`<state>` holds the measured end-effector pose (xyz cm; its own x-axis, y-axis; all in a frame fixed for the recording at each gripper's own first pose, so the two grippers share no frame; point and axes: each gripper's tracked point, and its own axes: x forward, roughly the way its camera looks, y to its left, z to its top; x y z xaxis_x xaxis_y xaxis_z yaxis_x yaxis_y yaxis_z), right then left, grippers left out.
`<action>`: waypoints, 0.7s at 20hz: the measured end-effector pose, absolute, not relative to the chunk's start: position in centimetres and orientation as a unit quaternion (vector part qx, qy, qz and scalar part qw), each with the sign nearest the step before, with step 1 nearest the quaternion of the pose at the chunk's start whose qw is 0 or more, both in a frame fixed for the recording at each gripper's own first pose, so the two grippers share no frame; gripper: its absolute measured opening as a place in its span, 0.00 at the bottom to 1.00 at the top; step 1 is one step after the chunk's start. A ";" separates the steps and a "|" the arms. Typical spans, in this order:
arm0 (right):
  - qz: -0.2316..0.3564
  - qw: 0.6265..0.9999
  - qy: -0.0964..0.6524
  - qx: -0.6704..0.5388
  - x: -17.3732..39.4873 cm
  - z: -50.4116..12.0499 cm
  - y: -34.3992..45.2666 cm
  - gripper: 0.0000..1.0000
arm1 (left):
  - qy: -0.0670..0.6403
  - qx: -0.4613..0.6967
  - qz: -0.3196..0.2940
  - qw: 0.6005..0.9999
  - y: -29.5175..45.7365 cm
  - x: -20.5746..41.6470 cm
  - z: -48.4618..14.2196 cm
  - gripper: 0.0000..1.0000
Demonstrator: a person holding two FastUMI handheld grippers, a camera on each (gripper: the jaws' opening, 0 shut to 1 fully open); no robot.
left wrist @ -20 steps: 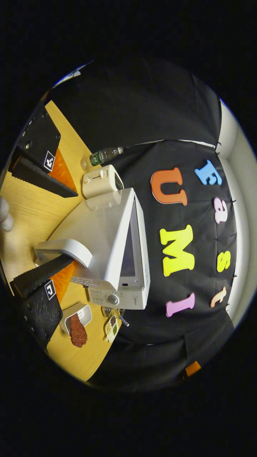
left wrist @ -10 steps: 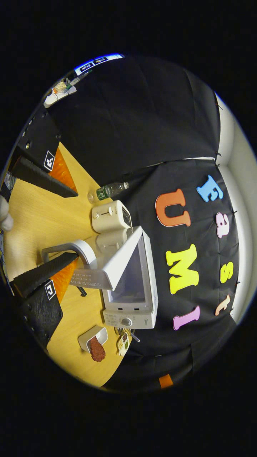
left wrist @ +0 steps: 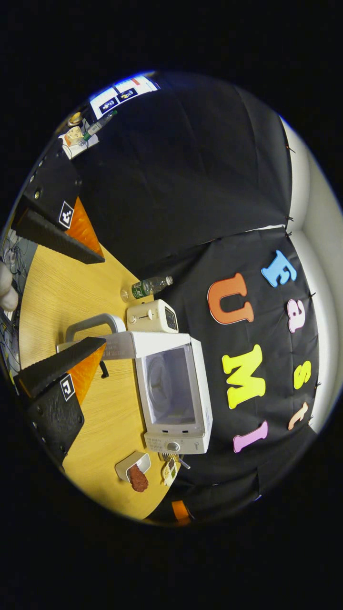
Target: Open the microwave oven with the left hand, put the food in, and close the microwave oven.
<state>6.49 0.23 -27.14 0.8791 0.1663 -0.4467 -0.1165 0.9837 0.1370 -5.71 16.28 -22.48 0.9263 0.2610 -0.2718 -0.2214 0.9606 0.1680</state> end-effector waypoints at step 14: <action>0.096 0.898 0.363 0.228 12.5 -39.0 1.8 0.49 | 0.112 0.022 0.093 0.989 10.0 -5.6 -15.1 0.94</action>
<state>12.48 1.81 -38.97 0.7173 0.3388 -0.6089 -0.0073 0.8775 0.4796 -5.61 9.97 -15.08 0.9578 0.1885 -0.2171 -0.1786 0.9818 0.0643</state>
